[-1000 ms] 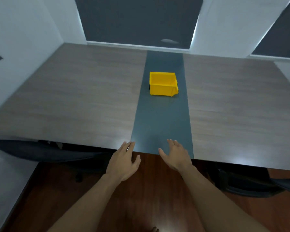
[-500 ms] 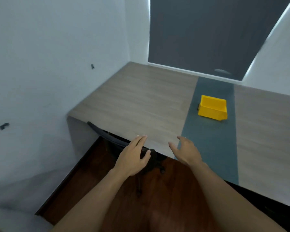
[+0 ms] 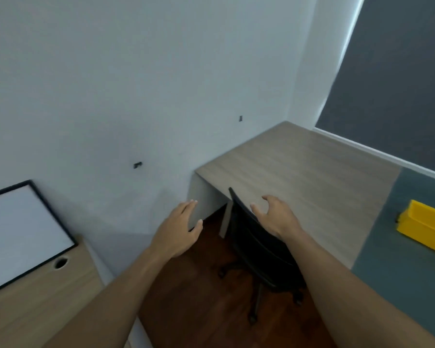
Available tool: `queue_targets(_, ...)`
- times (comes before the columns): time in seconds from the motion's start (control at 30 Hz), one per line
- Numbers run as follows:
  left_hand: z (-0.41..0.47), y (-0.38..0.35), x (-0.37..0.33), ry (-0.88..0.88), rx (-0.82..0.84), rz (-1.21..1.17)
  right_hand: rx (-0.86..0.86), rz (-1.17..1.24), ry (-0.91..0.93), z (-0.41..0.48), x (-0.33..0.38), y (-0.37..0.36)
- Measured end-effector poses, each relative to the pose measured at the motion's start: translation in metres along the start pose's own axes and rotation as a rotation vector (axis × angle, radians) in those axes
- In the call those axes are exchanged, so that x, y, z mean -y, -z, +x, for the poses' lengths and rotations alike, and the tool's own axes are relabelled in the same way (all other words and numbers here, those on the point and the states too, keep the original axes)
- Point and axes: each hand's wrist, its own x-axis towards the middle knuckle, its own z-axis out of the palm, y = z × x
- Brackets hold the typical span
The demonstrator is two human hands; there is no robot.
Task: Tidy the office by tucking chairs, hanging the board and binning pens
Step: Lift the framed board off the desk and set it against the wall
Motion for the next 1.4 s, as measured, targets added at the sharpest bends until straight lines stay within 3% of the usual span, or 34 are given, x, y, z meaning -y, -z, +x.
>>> queue_targets(0.5,-0.133,0.132,0.189,0.543,-0.284,-0.003,0.328,0.044,0.385,0.046,0.25,-0.14)
queue_targets(0.83,-0.208,0.189,0.268,0.869,-0.456,-0.014,0.509,0.05,0.583,0.07,0.365,-0.235)
queue_targets(1.13,-0.269,0.233,0.328,1.044,-0.603,-0.087,0.584,0.085,0.671,0.057,0.45,-0.287)
queue_targets(1.4,-0.307,0.292,0.418,1.038,-0.659,-0.181,0.598,0.179,0.568,0.03,0.525,-0.329)
